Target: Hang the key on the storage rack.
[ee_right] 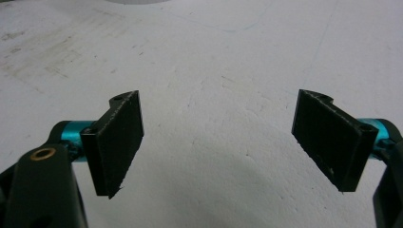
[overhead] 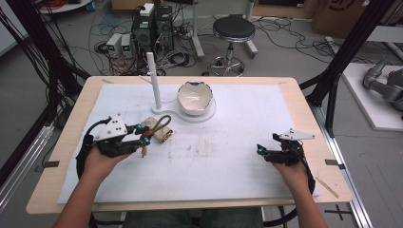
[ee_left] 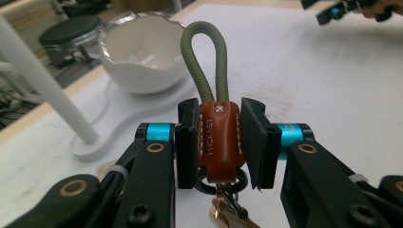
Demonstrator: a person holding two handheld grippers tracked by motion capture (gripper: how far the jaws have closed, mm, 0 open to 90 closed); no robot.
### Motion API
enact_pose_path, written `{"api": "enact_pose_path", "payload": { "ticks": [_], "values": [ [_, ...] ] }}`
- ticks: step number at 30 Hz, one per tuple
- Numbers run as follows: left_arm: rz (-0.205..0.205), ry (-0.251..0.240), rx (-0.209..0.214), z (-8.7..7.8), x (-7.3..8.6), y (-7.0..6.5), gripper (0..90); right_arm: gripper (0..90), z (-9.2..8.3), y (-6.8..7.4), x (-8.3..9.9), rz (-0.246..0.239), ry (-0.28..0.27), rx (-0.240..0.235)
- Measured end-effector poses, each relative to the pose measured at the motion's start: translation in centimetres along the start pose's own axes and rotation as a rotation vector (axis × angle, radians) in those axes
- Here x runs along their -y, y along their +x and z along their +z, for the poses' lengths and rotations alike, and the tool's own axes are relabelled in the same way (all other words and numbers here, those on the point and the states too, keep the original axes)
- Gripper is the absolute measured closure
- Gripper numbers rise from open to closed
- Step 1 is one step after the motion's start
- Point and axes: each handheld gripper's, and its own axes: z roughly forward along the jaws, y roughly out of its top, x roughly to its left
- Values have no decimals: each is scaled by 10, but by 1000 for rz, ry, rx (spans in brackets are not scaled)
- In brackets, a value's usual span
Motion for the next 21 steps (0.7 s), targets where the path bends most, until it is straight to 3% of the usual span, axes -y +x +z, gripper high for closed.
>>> {"api": "enact_pose_path", "payload": {
  "ticks": [2,9,21],
  "values": [
    [-25,-17,-32,-3,-7,6,683,179,1,0,0,4,4,-2],
    [-26,-46,-100,-8,-30,24,683,179,1,0,-1,6,3,0],
    [-88,-57,-211,-4,-44,56,683,180,4,4,-1,-5,14,-9]
  ]
}}
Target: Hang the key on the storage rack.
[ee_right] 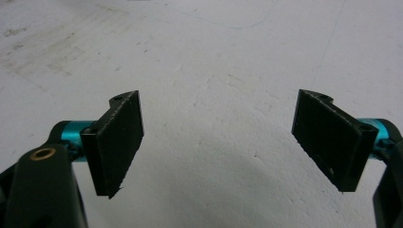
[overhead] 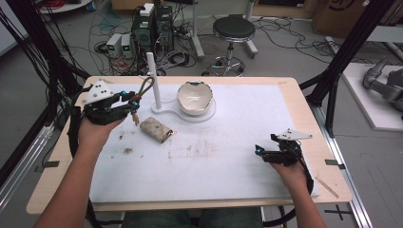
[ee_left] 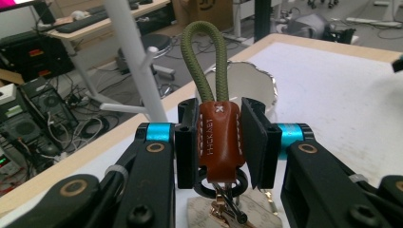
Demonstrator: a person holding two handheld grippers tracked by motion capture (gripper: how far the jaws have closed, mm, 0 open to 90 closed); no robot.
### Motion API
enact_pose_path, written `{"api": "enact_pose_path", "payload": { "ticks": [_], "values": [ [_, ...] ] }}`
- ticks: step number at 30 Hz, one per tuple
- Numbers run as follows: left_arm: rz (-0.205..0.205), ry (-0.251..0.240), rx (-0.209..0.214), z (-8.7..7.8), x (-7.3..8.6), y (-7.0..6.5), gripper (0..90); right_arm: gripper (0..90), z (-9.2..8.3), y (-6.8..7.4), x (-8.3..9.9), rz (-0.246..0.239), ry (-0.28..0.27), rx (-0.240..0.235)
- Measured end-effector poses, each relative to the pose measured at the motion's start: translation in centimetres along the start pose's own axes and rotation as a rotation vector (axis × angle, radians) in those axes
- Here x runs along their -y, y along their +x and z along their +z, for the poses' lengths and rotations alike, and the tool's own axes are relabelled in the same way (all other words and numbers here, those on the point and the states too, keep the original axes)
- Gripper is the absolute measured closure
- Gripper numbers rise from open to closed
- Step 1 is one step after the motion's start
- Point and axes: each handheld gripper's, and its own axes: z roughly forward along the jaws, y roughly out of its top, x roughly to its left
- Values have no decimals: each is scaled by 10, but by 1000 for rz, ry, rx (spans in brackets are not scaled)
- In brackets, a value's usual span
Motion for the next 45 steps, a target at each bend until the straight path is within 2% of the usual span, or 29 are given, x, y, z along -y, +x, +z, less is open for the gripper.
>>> {"api": "enact_pose_path", "payload": {
  "ticks": [1,2,4,9,13,16,20,25,32,33,35,39,45],
  "values": [
    [0,0,0,0,0,0,683,179,0,0,0,2,2,-1],
    [-1,-2,-26,2,-3,3,683,179,0,0,0,4,3,1],
    [3,1,-39,5,-5,6,683,180,1,0,0,3,4,-1],
    [20,17,-56,13,-10,12,683,179,3,0,1,3,12,0],
    [10,29,-67,20,-9,16,683,179,3,0,1,5,15,-2],
    [5,57,-85,29,-6,21,683,180,3,-1,1,6,12,-1],
    [-3,61,-89,35,-3,23,682,179,3,-2,1,9,13,1],
    [9,89,-99,44,-1,24,683,179,3,-2,1,8,15,2],
    [5,113,-91,50,2,24,668,180,3,-1,1,9,14,2],
    [-4,112,-86,51,3,25,645,179,3,-1,1,10,15,1],
    [-12,116,-101,51,3,26,526,179,3,-1,1,10,14,1],
    [-38,115,-103,49,5,28,390,179,2,-1,1,9,10,0],
    [-67,77,-67,40,13,25,320,180,2,-2,1,9,6,0]
  ]
}}
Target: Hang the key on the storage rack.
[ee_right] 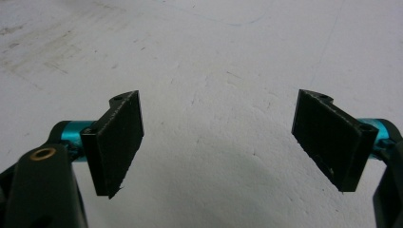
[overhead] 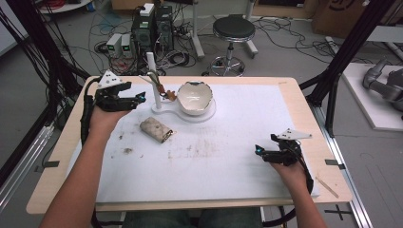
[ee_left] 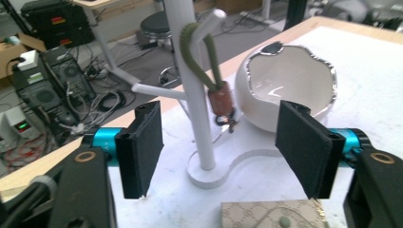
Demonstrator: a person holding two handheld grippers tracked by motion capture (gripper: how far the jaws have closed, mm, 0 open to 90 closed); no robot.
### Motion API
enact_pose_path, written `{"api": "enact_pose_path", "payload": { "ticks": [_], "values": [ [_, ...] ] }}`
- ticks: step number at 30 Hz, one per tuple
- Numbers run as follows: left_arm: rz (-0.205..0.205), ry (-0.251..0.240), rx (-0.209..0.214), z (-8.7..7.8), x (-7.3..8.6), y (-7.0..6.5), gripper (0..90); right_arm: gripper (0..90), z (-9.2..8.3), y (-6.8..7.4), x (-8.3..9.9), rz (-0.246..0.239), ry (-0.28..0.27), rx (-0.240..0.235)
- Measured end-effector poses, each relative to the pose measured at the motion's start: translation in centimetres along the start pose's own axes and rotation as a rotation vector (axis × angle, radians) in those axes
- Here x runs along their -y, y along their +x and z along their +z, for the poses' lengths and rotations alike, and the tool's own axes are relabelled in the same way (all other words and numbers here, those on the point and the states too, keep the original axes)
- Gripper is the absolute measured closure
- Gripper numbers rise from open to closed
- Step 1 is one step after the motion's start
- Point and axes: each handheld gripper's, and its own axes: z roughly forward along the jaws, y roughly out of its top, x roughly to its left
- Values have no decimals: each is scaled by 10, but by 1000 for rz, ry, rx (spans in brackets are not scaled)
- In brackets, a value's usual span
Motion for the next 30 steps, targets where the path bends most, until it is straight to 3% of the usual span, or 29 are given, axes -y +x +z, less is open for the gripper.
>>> {"api": "enact_pose_path", "payload": {
  "ticks": [14,18,25,30],
  "values": [
    [-18,-38,59,-18,22,-12,217,180,-3,-4,-1,5,-16,14],
    [-15,-49,116,-28,31,-17,195,179,-3,-4,-1,12,-19,13],
    [-19,-44,152,-38,52,-24,179,179,-4,-4,-1,6,-18,15],
    [-14,-63,211,-42,63,-28,164,179,-4,-3,-1,5,-21,22]
  ]
}}
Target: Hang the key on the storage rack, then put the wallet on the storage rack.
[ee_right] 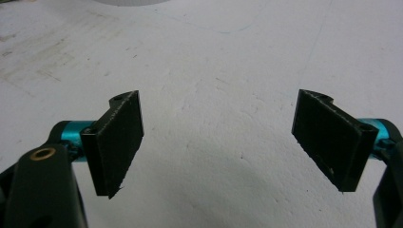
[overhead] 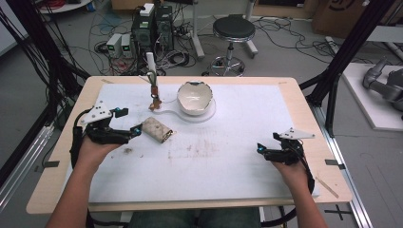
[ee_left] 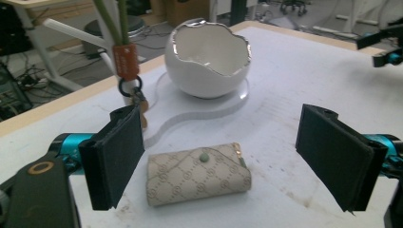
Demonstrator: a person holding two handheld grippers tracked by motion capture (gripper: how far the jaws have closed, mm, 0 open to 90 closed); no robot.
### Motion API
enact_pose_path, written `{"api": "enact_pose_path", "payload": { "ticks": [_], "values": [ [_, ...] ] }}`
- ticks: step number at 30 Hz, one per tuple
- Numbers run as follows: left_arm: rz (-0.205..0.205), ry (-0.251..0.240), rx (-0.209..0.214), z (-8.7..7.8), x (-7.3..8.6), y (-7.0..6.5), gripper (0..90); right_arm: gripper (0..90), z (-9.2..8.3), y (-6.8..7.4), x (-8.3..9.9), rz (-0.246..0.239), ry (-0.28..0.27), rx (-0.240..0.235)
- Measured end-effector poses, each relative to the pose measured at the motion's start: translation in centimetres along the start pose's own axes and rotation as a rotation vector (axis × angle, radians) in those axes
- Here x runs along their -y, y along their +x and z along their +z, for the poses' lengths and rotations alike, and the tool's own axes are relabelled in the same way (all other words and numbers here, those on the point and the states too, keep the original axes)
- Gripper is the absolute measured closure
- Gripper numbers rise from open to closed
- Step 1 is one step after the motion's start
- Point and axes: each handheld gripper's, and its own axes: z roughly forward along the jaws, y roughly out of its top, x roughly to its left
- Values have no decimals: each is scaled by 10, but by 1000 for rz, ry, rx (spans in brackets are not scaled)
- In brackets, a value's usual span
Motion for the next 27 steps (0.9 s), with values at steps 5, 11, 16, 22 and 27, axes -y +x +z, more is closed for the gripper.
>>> {"api": "enact_pose_path", "payload": {
  "ticks": [5,11,16,22,27],
  "values": [
    [-12,-4,3,-6,10,-6,162,179,2,1,0,-12,1,1],
    [-29,1,2,-7,30,-10,162,179,0,0,0,-5,-3,3],
    [-33,-3,2,-8,32,-8,162,179,0,0,0,-7,-11,3],
    [-37,-9,-1,-16,35,-8,162,179,0,4,-6,-6,-30,-9],
    [-34,-3,-7,-24,38,-8,162,179,6,12,-16,-21,-40,-30]
  ]
}}
